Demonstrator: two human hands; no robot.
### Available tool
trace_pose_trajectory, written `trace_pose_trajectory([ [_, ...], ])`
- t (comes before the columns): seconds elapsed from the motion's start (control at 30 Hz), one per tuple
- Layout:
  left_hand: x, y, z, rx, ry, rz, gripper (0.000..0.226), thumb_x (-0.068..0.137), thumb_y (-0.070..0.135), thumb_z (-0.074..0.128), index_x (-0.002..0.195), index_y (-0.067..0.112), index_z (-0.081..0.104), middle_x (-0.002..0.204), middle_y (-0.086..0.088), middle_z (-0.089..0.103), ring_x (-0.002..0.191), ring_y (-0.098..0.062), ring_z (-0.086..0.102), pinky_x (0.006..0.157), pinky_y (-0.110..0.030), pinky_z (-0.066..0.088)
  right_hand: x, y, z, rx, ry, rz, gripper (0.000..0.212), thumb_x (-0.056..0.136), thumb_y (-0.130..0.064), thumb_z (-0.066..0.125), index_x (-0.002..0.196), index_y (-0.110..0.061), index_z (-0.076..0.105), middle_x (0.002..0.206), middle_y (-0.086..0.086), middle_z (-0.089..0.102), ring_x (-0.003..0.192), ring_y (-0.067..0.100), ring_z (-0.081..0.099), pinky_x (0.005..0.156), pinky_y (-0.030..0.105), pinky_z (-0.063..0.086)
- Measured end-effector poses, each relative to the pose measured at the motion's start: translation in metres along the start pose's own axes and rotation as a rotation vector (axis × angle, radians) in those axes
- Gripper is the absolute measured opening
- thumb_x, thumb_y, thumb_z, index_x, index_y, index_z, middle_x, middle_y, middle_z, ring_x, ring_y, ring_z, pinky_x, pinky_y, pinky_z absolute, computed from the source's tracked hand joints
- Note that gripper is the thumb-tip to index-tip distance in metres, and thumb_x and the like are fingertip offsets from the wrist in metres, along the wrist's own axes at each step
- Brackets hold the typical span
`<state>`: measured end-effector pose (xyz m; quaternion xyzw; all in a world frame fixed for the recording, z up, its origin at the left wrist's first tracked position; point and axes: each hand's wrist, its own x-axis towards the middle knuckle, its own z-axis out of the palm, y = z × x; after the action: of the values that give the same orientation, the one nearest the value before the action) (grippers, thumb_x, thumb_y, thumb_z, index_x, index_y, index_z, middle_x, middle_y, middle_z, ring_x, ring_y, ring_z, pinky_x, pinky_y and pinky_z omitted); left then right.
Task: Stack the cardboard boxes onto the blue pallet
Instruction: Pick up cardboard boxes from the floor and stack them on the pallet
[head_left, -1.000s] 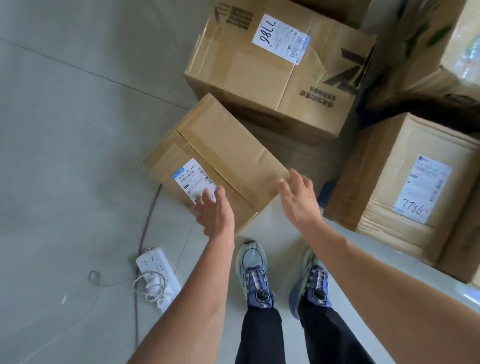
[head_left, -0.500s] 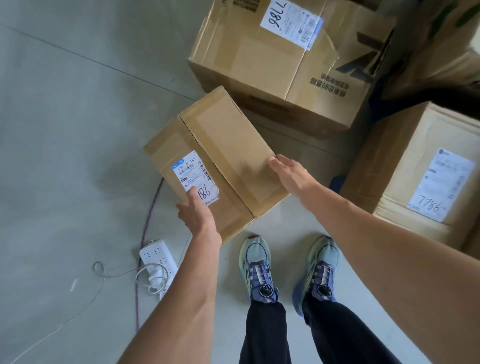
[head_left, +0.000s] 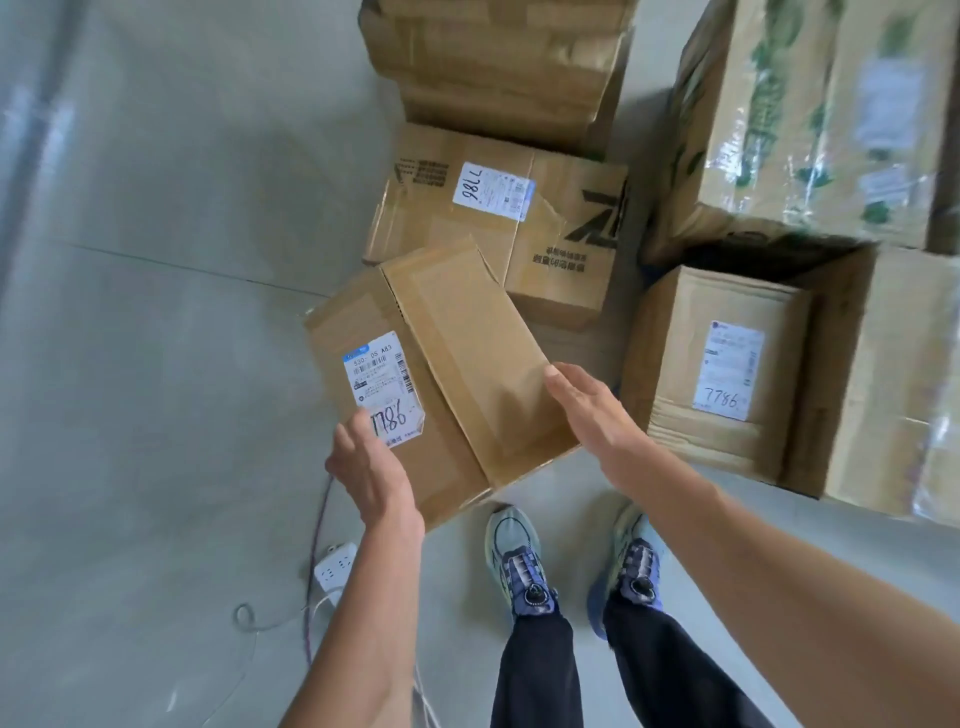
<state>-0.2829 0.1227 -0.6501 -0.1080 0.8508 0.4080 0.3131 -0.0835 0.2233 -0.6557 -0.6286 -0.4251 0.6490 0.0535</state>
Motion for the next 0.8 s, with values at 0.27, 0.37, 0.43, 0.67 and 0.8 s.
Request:
trace_pose_trajectory([
  [0.27, -0.086, 0.054, -0.022, 0.073, -0.03, 0.148, 0.032, 0.092, 0.059, 0.046, 0.098, 0.03, 0.057, 0.127, -0.006, 0.046, 0.109, -0.025, 0.051, 0.09, -0.039, 0.036, -0.082, -0.021, -0.04, 0.14, 0.07, -0.095, 0.054, 0.105, -0.059, 0.045, 0.144, -0.023, 0.054, 0.131, -0.001, 0.062, 0.121, 0.023, 0.057, 0.103, 0.041, 0.047],
  [0.37, -0.13, 0.069, -0.016, 0.08, -0.077, 0.191, 0.037, 0.09, 0.062, 0.046, 0.104, 0.03, 0.058, 0.131, -0.003, 0.046, 0.111, -0.023, 0.05, 0.094, -0.04, 0.036, -0.114, -0.026, -0.076, 0.183, 0.118, -0.139, 0.052, 0.105, -0.056, 0.046, 0.142, -0.021, 0.056, 0.131, 0.0, 0.064, 0.122, 0.023, 0.057, 0.107, 0.043, 0.046],
  [0.43, -0.165, 0.076, -0.005, 0.068, -0.128, 0.231, 0.038, 0.086, 0.066, 0.046, 0.101, 0.033, 0.057, 0.131, 0.0, 0.046, 0.112, -0.022, 0.051, 0.097, -0.041, 0.038, -0.134, -0.028, -0.109, 0.198, 0.142, -0.167, 0.054, 0.105, -0.056, 0.044, 0.145, -0.021, 0.054, 0.135, 0.002, 0.062, 0.124, 0.024, 0.056, 0.109, 0.045, 0.045],
  [0.67, -0.309, 0.077, 0.061, 0.043, -0.344, 0.349, 0.04, 0.079, 0.071, 0.05, 0.097, 0.036, 0.057, 0.13, -0.003, 0.056, 0.113, -0.021, 0.06, 0.105, -0.052, 0.049, -0.204, -0.004, -0.256, 0.26, 0.314, -0.256, 0.053, 0.106, -0.052, 0.044, 0.146, -0.018, 0.054, 0.136, 0.004, 0.062, 0.125, 0.024, 0.056, 0.112, 0.049, 0.043],
  [0.8, -0.397, 0.069, 0.105, 0.064, -0.536, 0.429, 0.073, 0.069, 0.075, 0.046, 0.12, 0.025, 0.062, 0.136, -0.011, 0.059, 0.127, -0.03, 0.057, 0.109, -0.058, 0.046, -0.24, 0.019, -0.341, 0.314, 0.419, -0.26, 0.041, 0.108, -0.05, 0.044, 0.129, -0.019, 0.061, 0.117, 0.001, 0.068, 0.111, 0.022, 0.061, 0.097, 0.042, 0.051],
])
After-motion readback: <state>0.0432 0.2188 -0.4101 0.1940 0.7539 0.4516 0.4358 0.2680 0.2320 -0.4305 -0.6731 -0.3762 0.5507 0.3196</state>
